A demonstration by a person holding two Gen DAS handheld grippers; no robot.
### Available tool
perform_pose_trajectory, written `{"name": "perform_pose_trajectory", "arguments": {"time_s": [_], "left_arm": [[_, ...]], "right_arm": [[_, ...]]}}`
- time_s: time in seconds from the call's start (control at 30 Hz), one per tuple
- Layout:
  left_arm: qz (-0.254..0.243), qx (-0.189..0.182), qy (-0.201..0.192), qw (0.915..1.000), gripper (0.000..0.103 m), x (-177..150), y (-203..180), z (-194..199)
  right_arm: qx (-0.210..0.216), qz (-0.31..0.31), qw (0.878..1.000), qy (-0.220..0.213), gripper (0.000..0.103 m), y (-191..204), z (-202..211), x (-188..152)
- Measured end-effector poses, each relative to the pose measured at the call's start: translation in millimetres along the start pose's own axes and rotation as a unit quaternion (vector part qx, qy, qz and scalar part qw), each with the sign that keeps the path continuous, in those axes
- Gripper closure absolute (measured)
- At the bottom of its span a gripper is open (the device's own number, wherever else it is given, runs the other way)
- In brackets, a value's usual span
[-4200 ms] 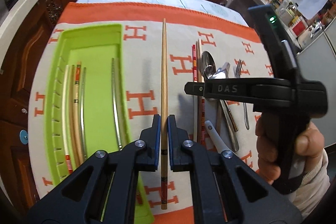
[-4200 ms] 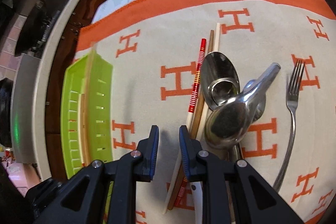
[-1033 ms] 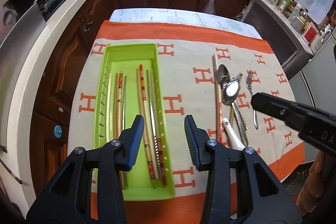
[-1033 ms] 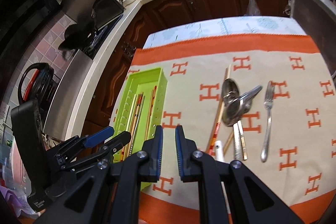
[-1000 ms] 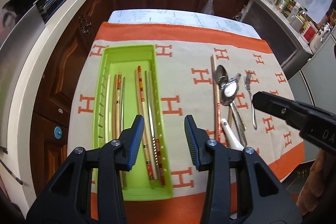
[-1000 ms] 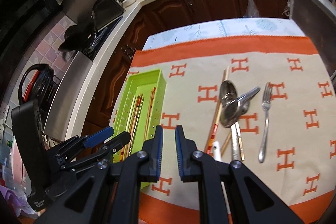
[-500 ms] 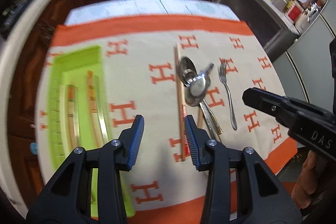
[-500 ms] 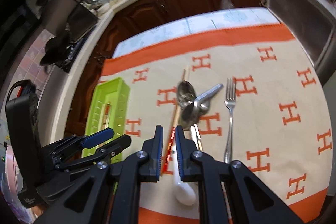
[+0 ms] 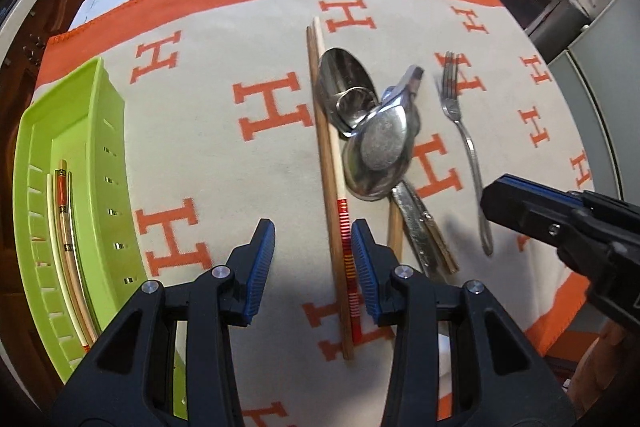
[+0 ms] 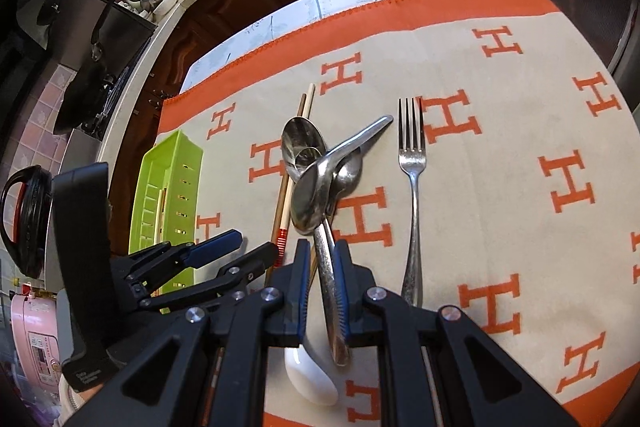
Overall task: Organize utensils
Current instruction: 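Move both open tools back to the last chopsticks by the spoons, then grasp a wooden chopstick with the left tool while the right tool grasps a red-striped white chopstick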
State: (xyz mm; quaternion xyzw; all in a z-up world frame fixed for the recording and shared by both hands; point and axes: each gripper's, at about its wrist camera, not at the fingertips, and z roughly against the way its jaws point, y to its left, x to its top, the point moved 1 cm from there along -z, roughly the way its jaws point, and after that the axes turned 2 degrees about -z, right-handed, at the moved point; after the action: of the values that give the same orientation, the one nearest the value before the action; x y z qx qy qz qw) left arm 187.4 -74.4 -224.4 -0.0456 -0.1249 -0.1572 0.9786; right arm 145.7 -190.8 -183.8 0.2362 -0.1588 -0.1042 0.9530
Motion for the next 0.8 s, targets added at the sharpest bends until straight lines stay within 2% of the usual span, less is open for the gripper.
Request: {"name": "perform_pose_trajectory", "arguments": {"time_s": [0.37, 0.53, 0.67, 0.7, 0.77, 0.8], "left_arm": [[0.006, 0.011, -0.001, 0.9999, 0.067, 2, 8, -8], [-0.016, 0.048, -0.003, 0.9987, 0.067, 6, -2, -15], [-0.012, 0.049, -0.006, 0.9987, 0.067, 10, -3, -17], [-0.013, 0.046, -0.008, 0.9988, 0.071, 11, -3, -17], [-0.015, 0.043, -0.011, 0.9989, 0.094, 11, -2, -15], [-0.013, 0.041, -0.010, 0.9990, 0.099, 11, -1, -15]], "right_arm": [[0.006, 0.004, 1.000, 0.016, 0.091, 2, -13, -1], [0.004, 0.004, 1.000, 0.019, 0.091, 3, -16, -2], [0.002, 0.002, 1.000, 0.021, 0.091, 2, -17, -2], [0.001, 0.002, 1.000, 0.021, 0.091, 3, -17, -2], [0.000, 0.004, 1.000, 0.022, 0.092, 4, -18, -1], [-0.001, 0.005, 1.000, 0.023, 0.092, 5, -18, -1]]}}
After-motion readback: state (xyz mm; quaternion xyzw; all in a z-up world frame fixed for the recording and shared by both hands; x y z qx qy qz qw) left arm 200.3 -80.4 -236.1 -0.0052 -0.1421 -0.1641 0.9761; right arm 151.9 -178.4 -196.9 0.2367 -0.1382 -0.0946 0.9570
